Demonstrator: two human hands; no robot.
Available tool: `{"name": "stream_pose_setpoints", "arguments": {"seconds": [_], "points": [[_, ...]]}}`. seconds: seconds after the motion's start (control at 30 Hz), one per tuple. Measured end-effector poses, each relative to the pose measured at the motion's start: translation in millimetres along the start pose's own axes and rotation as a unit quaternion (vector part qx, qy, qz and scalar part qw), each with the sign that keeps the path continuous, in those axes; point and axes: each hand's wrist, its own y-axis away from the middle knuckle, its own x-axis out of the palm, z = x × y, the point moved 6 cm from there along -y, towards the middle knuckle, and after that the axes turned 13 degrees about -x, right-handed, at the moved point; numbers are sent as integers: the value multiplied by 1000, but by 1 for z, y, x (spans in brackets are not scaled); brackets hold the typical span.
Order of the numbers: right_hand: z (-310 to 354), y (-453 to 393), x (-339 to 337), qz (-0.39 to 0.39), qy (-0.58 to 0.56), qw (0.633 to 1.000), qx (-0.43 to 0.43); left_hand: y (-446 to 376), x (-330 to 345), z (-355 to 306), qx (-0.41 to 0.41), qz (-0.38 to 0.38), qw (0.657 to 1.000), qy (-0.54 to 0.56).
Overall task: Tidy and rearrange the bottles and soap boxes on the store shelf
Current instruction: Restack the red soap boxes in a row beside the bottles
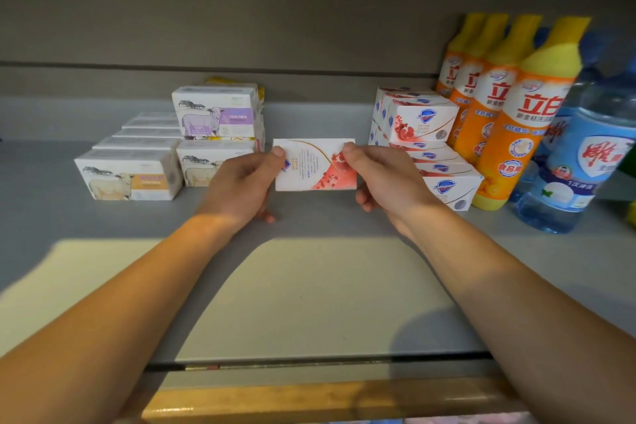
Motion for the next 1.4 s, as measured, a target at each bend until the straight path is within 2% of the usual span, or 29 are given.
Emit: {"name": "stream_pose_setpoints", "arguments": {"seconds": [0.07,0.2,0.37,0.47,0.63,0.87,1.0,1.07,1.23,1.33,1.4], "points": [[4,0,0,7,-2,1000,-27,0,2,0,-2,24,1000,13],[13,0,0,18,-92,995,-39,-2,2,-1,-51,87,985,139],[14,1,5,7,-132,990,-37,0,8,-1,-74,105,973,190],[14,-1,4,-20,-123,991,-49,1,13,-1,-70,123,969,204],[17,-2,-2,-29,-35,995,-92,-1,12,0,-55,130,956,256],[45,13,12,1,-1,975,-222,-1,13,6,-67,120,969,207],[62,22,18,22,6,958,-286,3,22,7,-62,174,967,178],[66,23,15,23,30,953,-301,3,24,7,-61,174,965,189],[50,17,11,59,149,960,-231,-1,8,3,-27,80,967,242],[39,12,11,70,193,959,-193,0,1,-4,12,72,963,258],[34,10,11,80,186,963,-178,1,0,-9,46,65,973,215]]}}
